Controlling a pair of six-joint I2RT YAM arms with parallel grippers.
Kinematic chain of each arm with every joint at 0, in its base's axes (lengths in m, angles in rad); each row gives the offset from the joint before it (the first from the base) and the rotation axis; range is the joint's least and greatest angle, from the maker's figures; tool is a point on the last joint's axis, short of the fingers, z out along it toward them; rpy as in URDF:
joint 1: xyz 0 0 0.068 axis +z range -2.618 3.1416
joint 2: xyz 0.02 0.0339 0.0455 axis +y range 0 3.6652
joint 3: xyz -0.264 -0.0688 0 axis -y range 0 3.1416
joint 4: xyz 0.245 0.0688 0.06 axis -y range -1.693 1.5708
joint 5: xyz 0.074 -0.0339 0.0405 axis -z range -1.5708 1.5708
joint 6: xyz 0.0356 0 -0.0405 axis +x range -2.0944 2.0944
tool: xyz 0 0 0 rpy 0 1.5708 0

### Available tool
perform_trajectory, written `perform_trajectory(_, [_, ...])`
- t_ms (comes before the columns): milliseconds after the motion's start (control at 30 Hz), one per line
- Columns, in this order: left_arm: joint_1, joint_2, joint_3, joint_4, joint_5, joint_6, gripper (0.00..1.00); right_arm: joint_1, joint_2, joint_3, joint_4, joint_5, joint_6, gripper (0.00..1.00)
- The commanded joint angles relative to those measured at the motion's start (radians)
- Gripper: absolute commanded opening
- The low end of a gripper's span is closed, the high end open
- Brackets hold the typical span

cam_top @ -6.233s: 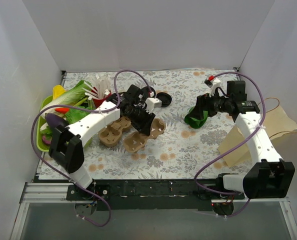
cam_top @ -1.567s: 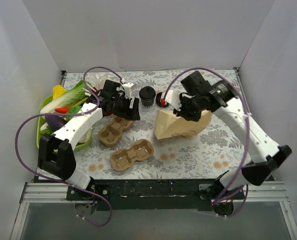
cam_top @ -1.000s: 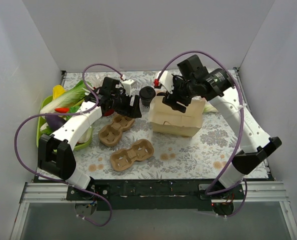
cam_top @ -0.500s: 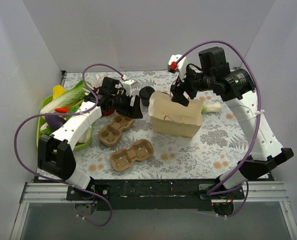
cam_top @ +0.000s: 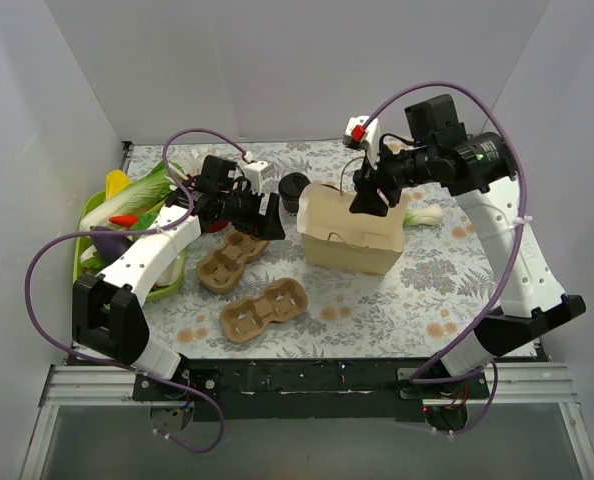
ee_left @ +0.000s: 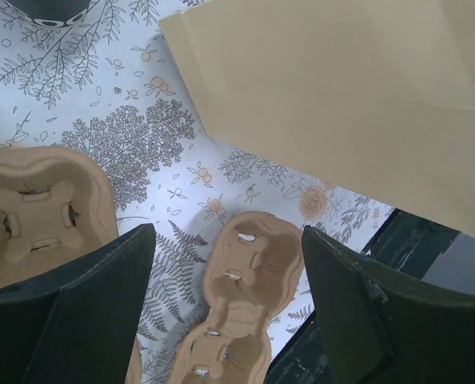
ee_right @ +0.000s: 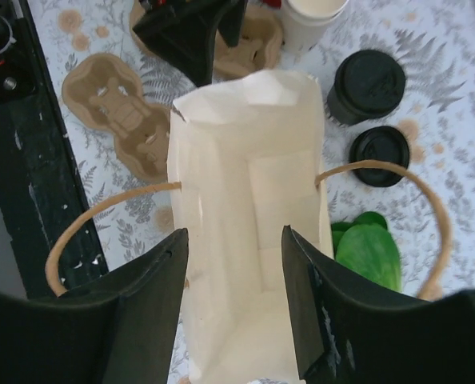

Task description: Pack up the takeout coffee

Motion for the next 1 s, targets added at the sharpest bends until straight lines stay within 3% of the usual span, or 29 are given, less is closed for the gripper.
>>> perform_trajectory(0, [0.006, -0.031, 0.024, -0.030, 0.023, 0.032, 0.74, -0.005, -0.027, 0.173, -0.039, -0.034, -0.036, 0.58])
perform_trajectory(267, [0.008, -0.044, 0.024, -0.096, 0.043, 0.101, 0.74, -0.060, -0.139, -0.078, -0.061, 0.078, -0.145, 0.55])
perform_trajectory(600, [0.008, -0.063, 0.001, -0.091, 0.035, 0.104, 0.74, -0.137, -0.081, -0.152, 0.066, 0.148, -0.207, 0.62])
perform_trajectory(867, [0.006, -0.092, -0.029, -0.120, 0.020, 0.157, 0.74, -0.157, -0.040, -0.198, 0.132, 0.038, -0.317, 0.61])
perform_trajectory(967, [0.008, -0.106, -0.040, -0.152, 0.012, 0.217, 0.74, -0.157, -0.014, -0.198, 0.138, 0.010, -0.328, 0.56])
